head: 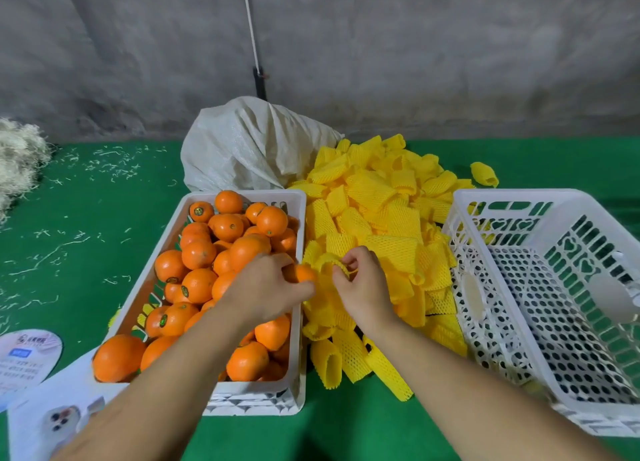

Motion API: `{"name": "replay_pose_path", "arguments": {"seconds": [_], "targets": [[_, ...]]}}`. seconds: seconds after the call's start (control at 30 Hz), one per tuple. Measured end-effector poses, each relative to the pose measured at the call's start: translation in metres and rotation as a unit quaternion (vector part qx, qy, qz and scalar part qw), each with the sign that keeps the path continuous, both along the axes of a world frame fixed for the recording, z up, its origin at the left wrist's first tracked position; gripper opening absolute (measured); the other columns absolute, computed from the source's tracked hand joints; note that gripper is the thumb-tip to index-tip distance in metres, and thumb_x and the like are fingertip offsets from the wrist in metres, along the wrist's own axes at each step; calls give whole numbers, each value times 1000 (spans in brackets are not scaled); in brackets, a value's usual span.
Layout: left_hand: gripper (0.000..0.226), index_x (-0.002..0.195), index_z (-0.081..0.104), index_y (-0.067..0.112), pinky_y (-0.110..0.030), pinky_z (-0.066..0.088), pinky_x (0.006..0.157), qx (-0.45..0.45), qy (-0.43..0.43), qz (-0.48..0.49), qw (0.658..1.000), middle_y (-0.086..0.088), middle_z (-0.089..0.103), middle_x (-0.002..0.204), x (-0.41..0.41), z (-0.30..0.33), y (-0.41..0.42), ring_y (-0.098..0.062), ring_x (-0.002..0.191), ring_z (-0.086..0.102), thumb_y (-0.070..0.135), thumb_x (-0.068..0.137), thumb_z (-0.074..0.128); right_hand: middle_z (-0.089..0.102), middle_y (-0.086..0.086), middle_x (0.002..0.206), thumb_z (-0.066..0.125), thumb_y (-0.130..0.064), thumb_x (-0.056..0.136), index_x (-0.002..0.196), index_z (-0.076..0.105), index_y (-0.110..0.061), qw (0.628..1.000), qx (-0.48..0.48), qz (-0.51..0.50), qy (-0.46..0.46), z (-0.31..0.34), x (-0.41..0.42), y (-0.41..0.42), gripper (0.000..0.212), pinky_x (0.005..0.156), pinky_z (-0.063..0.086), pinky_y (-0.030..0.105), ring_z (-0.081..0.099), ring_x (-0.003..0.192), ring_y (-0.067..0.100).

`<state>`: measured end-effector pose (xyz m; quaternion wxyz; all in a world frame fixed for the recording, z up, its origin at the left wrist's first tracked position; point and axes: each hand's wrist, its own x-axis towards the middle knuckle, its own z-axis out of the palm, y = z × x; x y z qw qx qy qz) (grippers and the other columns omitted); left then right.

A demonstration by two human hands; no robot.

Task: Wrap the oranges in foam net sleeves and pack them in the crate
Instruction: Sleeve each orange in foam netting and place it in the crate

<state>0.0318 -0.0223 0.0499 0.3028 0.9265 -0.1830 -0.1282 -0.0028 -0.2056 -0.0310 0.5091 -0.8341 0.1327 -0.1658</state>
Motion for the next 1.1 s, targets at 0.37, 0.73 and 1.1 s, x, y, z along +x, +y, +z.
{"name": "replay_pose_path", "arguments": {"seconds": [0.37,0.73,1.1], "targets": [[35,130,72,22,-37,64,88,-347,145,103,921,5,23,171,-47,-4,-31,12,121,54,25,95,77,65,5,112,63,12,87,102,66,-28,996,58,64,-36,26,-7,-10,43,88,54,36,63,104,24],[44,118,57,39,-20,56,69,-368,-14,143,918,7,66,118,-45,-29,-40,2,89,67,39,85,86,71,-5,95,70,-14,98,107,75,-17,994,33,75,-66,63,-28,-23,10,72,49,24,63,84,8],[52,138,54,28,-35,63,84,-509,28,230,829,-8,67,128,-63,-27,-67,-25,108,73,34,93,80,60,7,113,65,-4,99,123,69,-5,947,-206,64,-240,67,-52,-6,25,79,50,21,59,99,15]]}}
